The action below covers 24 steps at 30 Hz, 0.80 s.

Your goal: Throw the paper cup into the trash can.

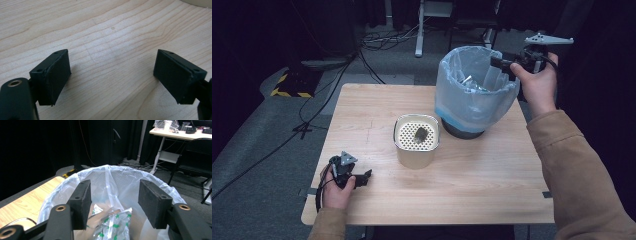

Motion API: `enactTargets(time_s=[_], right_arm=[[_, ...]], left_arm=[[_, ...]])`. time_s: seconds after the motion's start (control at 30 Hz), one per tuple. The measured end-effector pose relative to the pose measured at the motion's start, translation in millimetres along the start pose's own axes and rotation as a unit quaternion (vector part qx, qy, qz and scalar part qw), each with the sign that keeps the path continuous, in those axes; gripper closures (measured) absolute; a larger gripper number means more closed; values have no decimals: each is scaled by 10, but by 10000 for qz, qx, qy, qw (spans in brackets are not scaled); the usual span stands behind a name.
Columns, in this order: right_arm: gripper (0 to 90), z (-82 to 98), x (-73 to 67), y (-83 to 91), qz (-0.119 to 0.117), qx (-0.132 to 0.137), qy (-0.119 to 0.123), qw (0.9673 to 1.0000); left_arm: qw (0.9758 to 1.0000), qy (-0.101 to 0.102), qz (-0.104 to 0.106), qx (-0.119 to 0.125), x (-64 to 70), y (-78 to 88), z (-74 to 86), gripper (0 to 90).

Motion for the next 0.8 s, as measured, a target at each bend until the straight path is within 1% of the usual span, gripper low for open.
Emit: enactTargets(time_s=[0.13, 0.17, 0.27, 0.3, 0.37, 0.5, 0.53, 0.6, 0.8], right_arm=[[405, 5, 22, 151, -64, 9, 3, 10000], [400, 4, 21, 192, -98, 31, -30, 9999], [374, 7, 26, 307, -86, 1, 32, 10000], [373, 7, 23, 346, -104, 11, 64, 9999], [365, 16, 12, 417, -172, 21, 45, 9998], [347, 62, -8, 540, -217, -51, 119, 9997], [344, 88, -12, 581, -234, -96, 154, 9996], [340, 142, -18, 635, -260, -138, 149, 9995], [321, 381, 6, 773, -378, -285, 173, 9987]], left_arm=[[10000, 0, -1, -1, 0, 0, 0, 143], [10000, -1, -1, -2, 0, 0, 0, 143], [10000, -2, -2, -1, 0, 0, 0, 142], [10000, -1, -2, -1, 0, 0, 0, 143], [10000, -2, 0, -2, 0, 0, 0, 143], [10000, -2, 0, -2, 0, 0, 0, 143], [10000, -2, -1, -1, 0, 0, 0, 142], [10000, -1, -1, -1, 0, 0, 0, 143], [10000, 0, 1, -1, -1, 0, 0, 142]])
Point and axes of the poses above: each handheld gripper's, and its own axes: y roughly backward along the jaws, z roughly out of its underside, x roughly to its right, the point moved 2 cm from there along -y, roughly forward along the jaws, and after that the axes turned 2 degrees about -y, right-handed, at the moved point
